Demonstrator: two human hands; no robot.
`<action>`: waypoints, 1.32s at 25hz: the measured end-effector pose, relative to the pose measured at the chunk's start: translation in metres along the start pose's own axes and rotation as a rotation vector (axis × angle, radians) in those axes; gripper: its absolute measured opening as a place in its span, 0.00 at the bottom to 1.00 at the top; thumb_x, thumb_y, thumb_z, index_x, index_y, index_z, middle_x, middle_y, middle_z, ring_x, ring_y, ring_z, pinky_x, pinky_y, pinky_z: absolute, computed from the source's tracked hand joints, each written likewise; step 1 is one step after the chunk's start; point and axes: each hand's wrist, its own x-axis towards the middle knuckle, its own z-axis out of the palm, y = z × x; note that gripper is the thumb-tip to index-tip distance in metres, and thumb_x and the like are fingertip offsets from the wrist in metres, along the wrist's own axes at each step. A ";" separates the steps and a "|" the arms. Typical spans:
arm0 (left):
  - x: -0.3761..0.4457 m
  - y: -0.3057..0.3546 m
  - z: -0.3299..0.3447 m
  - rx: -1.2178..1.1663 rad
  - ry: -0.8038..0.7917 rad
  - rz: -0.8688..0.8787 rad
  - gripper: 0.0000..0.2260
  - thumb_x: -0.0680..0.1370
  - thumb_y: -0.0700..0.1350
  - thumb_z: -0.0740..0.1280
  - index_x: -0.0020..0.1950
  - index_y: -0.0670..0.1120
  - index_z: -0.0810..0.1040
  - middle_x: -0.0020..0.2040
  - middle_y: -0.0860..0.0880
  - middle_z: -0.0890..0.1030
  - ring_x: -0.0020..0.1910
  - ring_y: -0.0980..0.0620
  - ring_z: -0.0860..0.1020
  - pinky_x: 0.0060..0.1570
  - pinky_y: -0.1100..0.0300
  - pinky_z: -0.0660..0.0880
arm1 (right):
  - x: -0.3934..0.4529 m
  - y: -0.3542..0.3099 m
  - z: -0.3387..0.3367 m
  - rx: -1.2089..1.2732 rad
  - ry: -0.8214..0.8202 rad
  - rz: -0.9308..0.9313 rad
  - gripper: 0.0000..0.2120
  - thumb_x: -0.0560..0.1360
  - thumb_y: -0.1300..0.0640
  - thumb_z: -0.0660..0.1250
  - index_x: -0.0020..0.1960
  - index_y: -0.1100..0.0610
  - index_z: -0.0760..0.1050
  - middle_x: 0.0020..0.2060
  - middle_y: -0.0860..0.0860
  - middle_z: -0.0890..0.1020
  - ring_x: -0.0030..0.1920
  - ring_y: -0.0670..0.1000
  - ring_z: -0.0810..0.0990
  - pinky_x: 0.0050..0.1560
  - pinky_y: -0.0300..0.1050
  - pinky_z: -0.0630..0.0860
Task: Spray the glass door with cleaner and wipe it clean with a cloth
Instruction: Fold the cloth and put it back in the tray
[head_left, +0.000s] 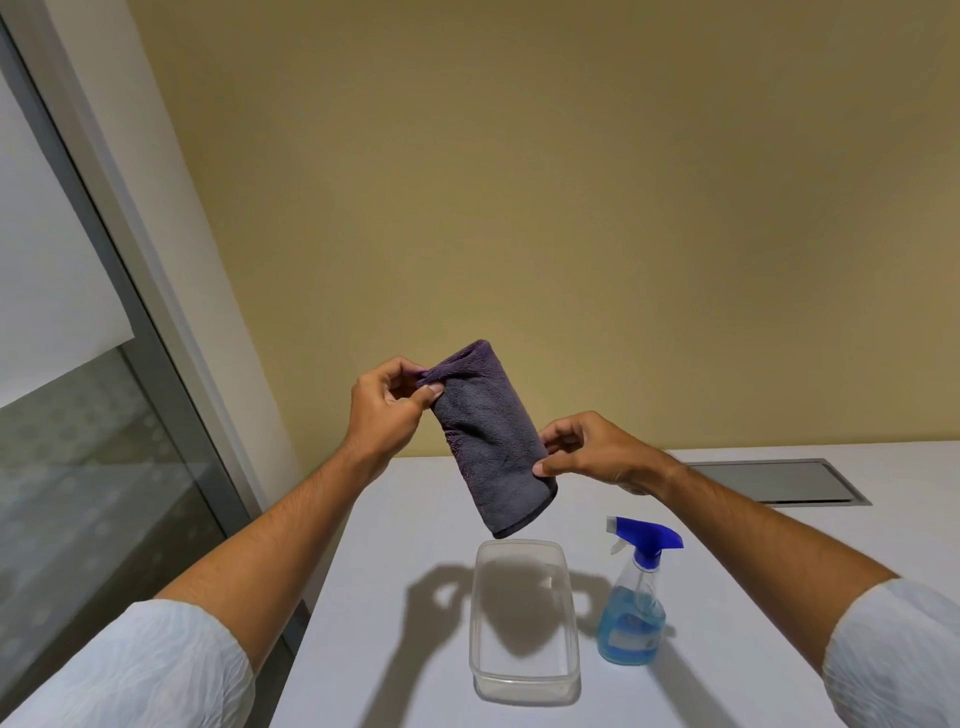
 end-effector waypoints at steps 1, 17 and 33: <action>-0.001 -0.001 -0.001 -0.022 0.009 -0.014 0.09 0.73 0.32 0.70 0.39 0.45 0.77 0.37 0.47 0.79 0.39 0.52 0.76 0.48 0.53 0.79 | 0.001 -0.001 0.001 0.005 -0.001 -0.004 0.14 0.68 0.64 0.77 0.53 0.62 0.82 0.51 0.59 0.85 0.51 0.54 0.83 0.61 0.53 0.78; -0.018 -0.018 -0.046 0.508 -0.432 -0.133 0.24 0.66 0.48 0.70 0.60 0.56 0.70 0.39 0.46 0.82 0.39 0.46 0.79 0.45 0.51 0.77 | 0.006 -0.028 0.000 -0.272 -0.068 0.010 0.05 0.69 0.61 0.75 0.44 0.61 0.84 0.40 0.59 0.85 0.38 0.48 0.80 0.43 0.47 0.76; -0.012 -0.048 -0.031 0.684 -0.571 0.045 0.13 0.63 0.47 0.74 0.44 0.51 0.75 0.41 0.52 0.81 0.28 0.55 0.75 0.32 0.59 0.74 | 0.016 -0.026 0.009 -0.482 -0.056 0.133 0.08 0.66 0.59 0.78 0.43 0.59 0.83 0.37 0.53 0.85 0.37 0.48 0.80 0.41 0.48 0.78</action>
